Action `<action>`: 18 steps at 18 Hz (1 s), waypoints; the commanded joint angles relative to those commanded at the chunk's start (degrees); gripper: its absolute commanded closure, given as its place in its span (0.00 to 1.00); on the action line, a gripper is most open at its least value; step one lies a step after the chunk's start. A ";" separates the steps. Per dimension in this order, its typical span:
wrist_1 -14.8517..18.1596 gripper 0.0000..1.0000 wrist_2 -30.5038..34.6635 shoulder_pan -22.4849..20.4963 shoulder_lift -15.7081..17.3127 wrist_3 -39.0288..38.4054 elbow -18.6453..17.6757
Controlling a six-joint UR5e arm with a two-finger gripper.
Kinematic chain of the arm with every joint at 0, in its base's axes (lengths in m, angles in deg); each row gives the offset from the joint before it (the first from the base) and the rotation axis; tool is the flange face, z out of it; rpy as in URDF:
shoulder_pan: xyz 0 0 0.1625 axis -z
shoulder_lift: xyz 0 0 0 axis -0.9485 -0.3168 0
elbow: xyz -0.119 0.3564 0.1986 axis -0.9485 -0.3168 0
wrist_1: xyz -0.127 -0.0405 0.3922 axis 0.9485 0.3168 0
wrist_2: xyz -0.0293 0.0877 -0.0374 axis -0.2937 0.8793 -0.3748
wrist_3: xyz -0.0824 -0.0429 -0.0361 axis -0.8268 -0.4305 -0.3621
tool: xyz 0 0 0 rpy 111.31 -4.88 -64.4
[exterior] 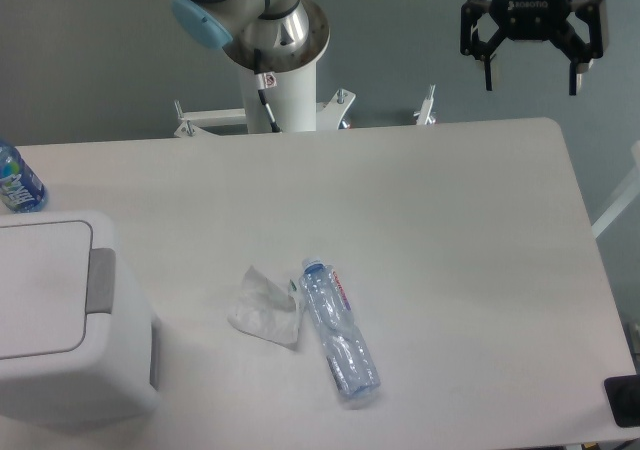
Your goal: Open the trash can
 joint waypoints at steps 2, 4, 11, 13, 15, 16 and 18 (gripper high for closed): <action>0.00 0.00 0.00 0.00 0.00 0.09 -0.09; 0.09 0.00 0.00 0.09 -0.09 -0.09 0.00; -0.09 0.00 -0.09 1.31 -0.88 -16.31 0.70; -2.27 0.00 0.00 4.38 -1.40 -23.00 0.44; -4.39 0.00 0.09 7.81 -1.93 -29.24 0.00; -4.39 0.00 0.09 9.30 -2.11 -32.14 -0.17; -4.39 0.00 0.17 12.46 -2.90 -37.24 -0.18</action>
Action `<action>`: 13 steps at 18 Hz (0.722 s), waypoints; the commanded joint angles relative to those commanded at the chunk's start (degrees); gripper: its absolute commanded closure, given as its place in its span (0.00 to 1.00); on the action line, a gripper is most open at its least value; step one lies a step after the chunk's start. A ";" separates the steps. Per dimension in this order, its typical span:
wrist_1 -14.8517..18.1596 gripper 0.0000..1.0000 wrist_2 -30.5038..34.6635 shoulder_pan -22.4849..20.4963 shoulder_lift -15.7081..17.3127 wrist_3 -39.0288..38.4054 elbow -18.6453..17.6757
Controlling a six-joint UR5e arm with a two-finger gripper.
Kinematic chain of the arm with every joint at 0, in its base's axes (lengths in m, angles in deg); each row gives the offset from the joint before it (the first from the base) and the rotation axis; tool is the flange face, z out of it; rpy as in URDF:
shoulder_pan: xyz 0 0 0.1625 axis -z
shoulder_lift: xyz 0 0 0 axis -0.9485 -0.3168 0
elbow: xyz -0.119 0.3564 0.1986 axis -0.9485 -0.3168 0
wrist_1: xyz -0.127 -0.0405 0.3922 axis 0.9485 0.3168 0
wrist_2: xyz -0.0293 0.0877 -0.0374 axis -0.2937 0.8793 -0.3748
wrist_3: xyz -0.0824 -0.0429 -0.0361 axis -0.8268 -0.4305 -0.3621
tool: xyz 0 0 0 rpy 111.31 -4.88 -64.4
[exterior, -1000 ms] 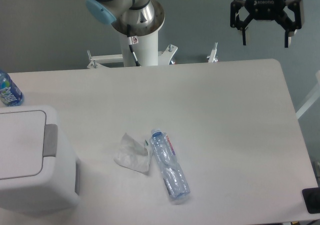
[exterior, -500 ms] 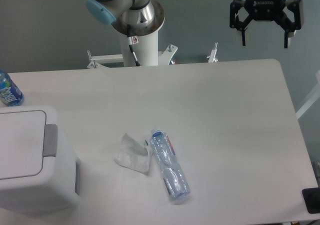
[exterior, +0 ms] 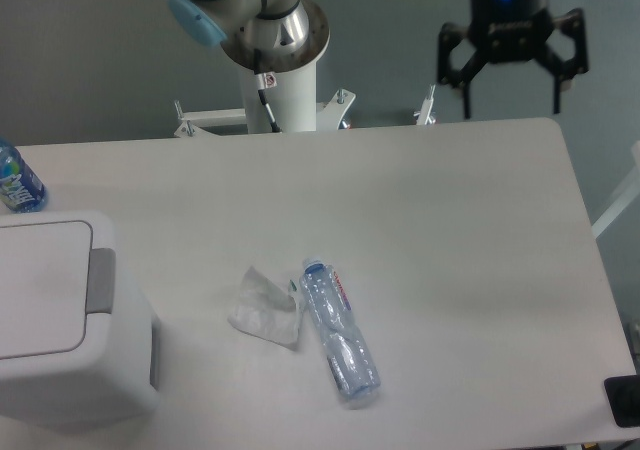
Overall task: Open the trash can
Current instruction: 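Move the open gripper across the table toward the white trash can lid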
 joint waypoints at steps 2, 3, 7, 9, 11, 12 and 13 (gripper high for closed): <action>0.26 0.00 0.00 3.34 -0.53 -5.36 -0.09; 0.26 0.00 0.00 5.01 -0.88 -7.74 -0.44; -0.61 0.00 -0.44 11.86 -2.64 -21.70 -0.62; -0.70 0.00 -0.70 14.77 -3.78 -25.50 -0.27; -3.06 0.00 -2.27 16.97 -5.18 -30.67 0.35; -4.99 0.00 -3.07 17.67 -5.89 -34.09 0.53; -6.58 0.00 -3.34 18.73 -6.42 -36.65 0.44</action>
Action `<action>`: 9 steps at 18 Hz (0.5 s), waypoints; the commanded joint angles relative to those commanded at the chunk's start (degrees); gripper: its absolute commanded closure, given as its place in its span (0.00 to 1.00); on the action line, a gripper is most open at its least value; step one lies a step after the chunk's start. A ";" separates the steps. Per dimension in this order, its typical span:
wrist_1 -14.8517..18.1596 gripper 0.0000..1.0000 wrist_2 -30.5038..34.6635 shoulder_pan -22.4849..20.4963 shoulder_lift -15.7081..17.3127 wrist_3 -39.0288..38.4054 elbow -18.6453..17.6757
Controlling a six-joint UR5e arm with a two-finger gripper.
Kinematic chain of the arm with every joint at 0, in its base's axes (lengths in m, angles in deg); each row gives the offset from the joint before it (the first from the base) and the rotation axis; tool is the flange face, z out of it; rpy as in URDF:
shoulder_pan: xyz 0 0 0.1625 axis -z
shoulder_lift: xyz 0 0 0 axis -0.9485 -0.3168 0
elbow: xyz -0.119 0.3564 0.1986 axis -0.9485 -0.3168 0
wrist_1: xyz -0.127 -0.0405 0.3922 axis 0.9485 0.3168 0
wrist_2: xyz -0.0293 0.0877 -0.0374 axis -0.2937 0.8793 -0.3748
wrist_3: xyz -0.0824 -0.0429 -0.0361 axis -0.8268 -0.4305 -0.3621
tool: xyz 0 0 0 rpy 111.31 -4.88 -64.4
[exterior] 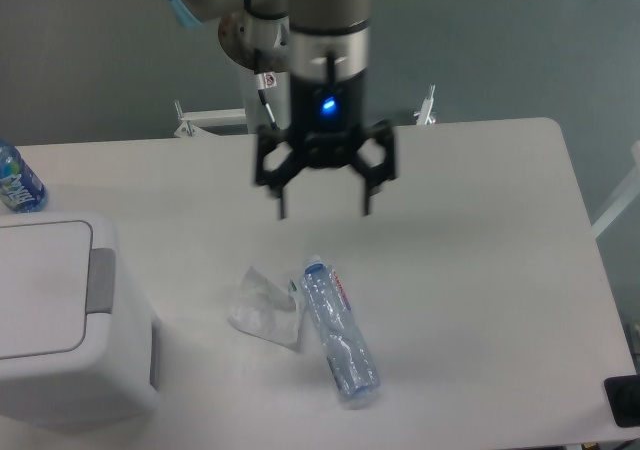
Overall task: Open the trash can
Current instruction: 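Move the open gripper across the table toward the white trash can lid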
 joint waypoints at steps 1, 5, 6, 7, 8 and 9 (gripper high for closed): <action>-0.97 0.00 0.00 1.23 -0.35 -1.68 0.00; -1.51 0.00 0.00 3.87 -1.06 -2.57 0.09; -1.51 0.00 0.00 4.40 -1.06 -2.66 0.09; -1.60 0.00 0.00 5.01 -1.15 -2.66 0.09; -1.86 0.00 0.00 5.54 -1.41 -2.66 0.09; -2.30 0.00 0.00 5.90 -1.76 -2.58 0.26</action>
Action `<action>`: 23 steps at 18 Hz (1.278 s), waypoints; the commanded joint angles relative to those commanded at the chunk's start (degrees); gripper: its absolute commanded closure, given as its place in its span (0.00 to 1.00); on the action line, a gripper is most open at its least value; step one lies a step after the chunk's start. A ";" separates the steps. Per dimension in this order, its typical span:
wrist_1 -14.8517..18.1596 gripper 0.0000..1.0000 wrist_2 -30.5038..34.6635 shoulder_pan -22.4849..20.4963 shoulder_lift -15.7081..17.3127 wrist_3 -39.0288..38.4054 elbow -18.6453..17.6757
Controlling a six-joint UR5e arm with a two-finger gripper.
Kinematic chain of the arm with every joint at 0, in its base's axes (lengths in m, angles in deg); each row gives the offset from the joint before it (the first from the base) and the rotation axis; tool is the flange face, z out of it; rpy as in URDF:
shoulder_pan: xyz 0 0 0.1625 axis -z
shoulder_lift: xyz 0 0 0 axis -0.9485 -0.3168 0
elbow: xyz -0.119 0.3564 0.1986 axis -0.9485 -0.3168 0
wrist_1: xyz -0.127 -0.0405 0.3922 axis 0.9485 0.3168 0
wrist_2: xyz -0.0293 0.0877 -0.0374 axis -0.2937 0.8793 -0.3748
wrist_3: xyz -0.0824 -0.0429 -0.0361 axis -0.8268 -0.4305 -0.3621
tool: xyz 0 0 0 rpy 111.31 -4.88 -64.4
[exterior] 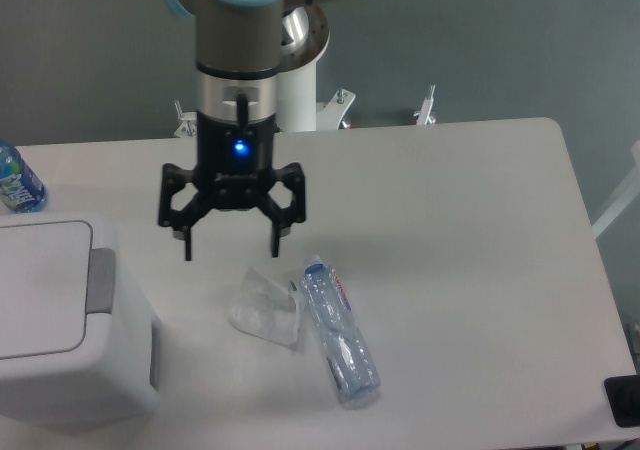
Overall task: Open the trash can
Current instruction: 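Move the open gripper across the table toward the white trash can lid, then lower the gripper onto the grey lid tab and lift the lid open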
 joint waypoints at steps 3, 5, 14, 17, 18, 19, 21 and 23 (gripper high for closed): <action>-0.71 0.00 0.00 1.84 -1.41 0.00 1.14; -0.80 0.00 0.17 3.16 -2.11 0.00 1.06; -1.59 0.00 0.18 4.48 -2.73 -0.09 1.06; -1.59 0.00 0.26 4.66 -2.90 -0.09 1.06; -1.59 0.00 0.26 4.66 -2.99 -0.09 1.06; -1.59 0.00 0.26 4.75 -3.08 -0.09 1.06; -1.59 0.00 0.26 4.92 -3.25 -0.09 1.06; -1.59 0.00 0.35 4.93 -3.52 -0.09 1.06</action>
